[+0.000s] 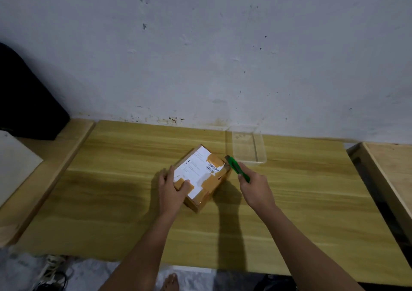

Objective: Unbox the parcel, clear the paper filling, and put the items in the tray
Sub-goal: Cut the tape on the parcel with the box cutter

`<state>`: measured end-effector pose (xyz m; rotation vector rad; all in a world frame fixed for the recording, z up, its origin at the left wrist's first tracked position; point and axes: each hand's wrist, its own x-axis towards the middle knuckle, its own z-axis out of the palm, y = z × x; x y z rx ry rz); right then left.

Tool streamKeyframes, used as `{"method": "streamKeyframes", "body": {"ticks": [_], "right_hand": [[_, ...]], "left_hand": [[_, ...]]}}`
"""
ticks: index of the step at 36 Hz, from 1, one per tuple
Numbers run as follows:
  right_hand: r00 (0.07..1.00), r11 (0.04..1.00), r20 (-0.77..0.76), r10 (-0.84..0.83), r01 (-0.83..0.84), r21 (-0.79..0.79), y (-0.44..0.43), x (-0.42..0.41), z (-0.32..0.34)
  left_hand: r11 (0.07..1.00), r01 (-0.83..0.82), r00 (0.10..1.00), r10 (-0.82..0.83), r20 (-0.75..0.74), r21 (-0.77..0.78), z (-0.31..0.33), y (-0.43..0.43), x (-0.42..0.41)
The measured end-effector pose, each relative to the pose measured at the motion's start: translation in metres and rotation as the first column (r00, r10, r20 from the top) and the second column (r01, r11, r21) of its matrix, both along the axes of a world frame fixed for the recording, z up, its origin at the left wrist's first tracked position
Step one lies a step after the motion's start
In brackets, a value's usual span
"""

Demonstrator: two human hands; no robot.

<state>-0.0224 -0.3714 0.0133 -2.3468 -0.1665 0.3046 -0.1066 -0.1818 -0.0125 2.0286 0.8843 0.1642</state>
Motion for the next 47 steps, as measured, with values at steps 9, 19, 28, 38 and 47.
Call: {"method": "streamKeyframes", "body": {"ticks": [9,19,28,38,47], "right_hand": [[0.997,0.997,-0.038,-0.060,0.061,0.038,-0.004,-0.008,-0.004],[0.998,0.998,-0.041,-0.045,0.047,0.045,-0.017,-0.020,-0.003],[0.998,0.999,-0.063,0.010,-0.008,0.039,-0.016,-0.028,-0.008],[0.995,0.993,-0.042,0.093,-0.095,-0.064,-0.001,-0.019,0.004],[0.982,0.971,-0.100,0.161,-0.175,-0.161,0.004,-0.010,0.020]], "left_hand": [[0.974,0.031,0.989,0.002,-0.145,0.223,-0.002,-0.033,-0.021],[0.946,0.320,0.933,-0.305,-0.189,0.054,-0.016,-0.046,-0.040],[0.966,0.259,0.960,-0.258,-0.113,-0.002,-0.019,-0.051,-0.036],[0.976,0.217,0.972,-0.217,-0.092,-0.008,-0.021,-0.055,-0.030],[0.983,0.184,0.979,-0.184,-0.085,-0.004,-0.021,-0.058,-0.029]]}}
